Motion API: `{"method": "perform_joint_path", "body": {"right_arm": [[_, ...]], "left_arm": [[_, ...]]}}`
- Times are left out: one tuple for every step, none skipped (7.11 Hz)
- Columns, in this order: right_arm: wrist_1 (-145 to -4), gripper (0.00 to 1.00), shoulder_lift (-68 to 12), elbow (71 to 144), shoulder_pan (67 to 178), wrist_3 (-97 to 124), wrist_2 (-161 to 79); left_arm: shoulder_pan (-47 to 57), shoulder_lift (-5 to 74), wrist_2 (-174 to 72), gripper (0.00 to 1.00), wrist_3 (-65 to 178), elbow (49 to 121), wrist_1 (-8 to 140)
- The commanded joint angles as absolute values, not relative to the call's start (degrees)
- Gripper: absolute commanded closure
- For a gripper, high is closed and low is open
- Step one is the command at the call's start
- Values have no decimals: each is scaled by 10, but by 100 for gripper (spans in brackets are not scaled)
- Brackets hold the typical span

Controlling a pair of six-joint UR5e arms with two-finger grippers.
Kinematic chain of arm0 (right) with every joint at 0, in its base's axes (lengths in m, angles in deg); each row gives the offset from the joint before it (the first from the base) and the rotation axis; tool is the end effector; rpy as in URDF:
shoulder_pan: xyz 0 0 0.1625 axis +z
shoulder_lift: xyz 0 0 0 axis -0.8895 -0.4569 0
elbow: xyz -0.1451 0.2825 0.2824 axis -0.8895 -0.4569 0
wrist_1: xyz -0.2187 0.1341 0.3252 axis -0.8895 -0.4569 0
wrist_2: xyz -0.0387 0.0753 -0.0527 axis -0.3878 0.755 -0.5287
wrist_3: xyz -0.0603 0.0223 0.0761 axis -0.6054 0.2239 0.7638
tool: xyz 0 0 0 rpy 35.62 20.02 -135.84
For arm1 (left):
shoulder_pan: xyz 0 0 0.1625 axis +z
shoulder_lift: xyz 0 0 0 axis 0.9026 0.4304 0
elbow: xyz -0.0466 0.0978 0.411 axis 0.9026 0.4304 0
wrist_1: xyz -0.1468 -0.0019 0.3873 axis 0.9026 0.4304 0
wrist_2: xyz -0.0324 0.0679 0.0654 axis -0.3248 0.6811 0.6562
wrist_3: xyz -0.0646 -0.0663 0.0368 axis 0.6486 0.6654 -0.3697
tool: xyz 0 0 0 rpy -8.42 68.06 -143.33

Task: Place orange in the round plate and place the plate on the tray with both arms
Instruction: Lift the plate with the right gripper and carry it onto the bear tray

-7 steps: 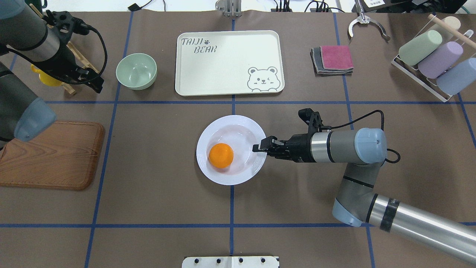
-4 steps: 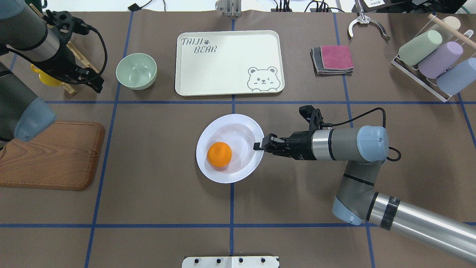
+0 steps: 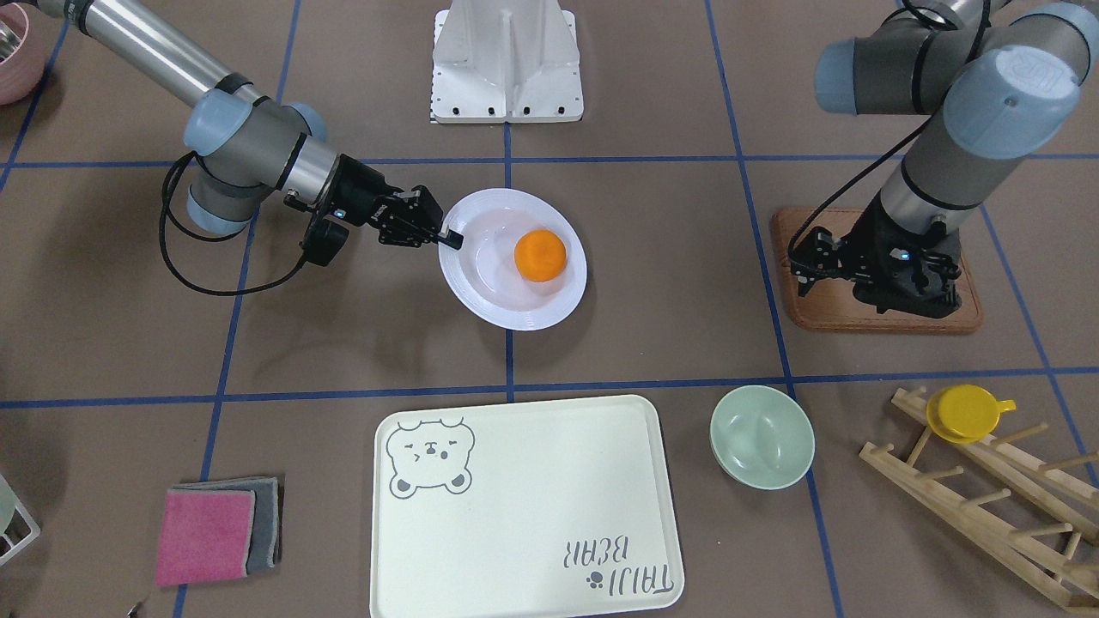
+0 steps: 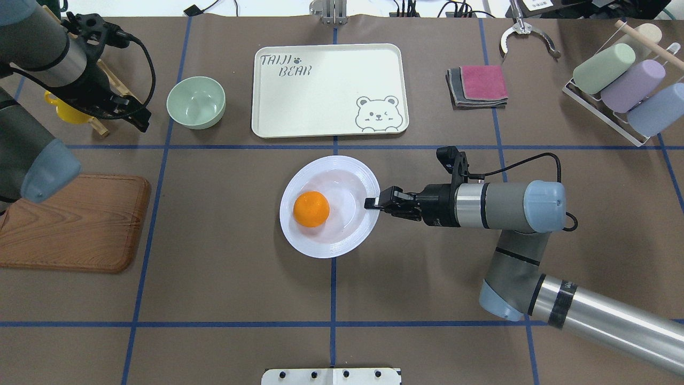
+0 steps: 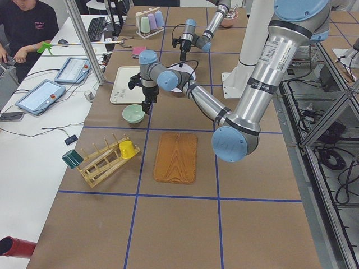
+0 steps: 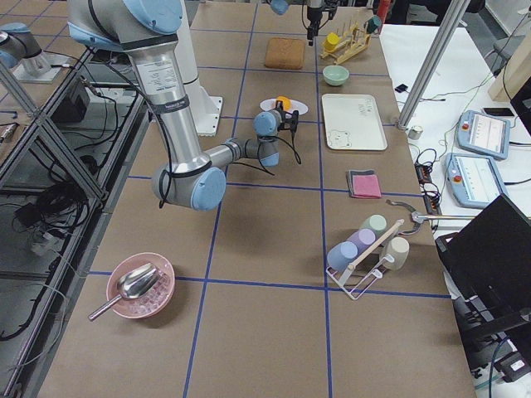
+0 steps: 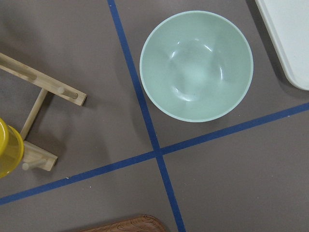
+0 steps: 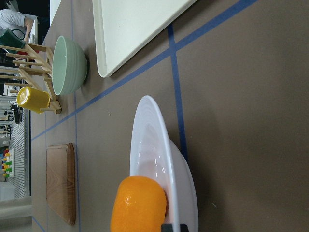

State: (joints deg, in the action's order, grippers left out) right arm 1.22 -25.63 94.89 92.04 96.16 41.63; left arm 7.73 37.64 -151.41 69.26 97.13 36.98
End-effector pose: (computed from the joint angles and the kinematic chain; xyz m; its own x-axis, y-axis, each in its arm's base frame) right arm -0.4876 -0.3945 0.3467 -0.2228 0.0503 0.9736 -0.2056 0.9738 -0.0974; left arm 0.2686 -0.5568 0.3421 0.7023 0.2968 -0.6471 -0.1516 0.9504 0.2714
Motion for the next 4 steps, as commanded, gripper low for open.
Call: {"method": "perform_joint_path", "body": {"right_arm": [[54, 91, -257, 949, 926, 989, 394], [55, 91, -257, 949, 945, 1012, 381], [50, 91, -258, 946, 985, 1026, 379], [48, 91, -257, 937, 1013, 1046, 378]], "left_arm": [[74, 374, -1514, 1, 686, 973, 370], [62, 374, -1515, 1, 685, 971, 370], [51, 374, -1514, 1, 670, 969, 370], [34, 373, -1515, 1, 655, 968, 368]]}}
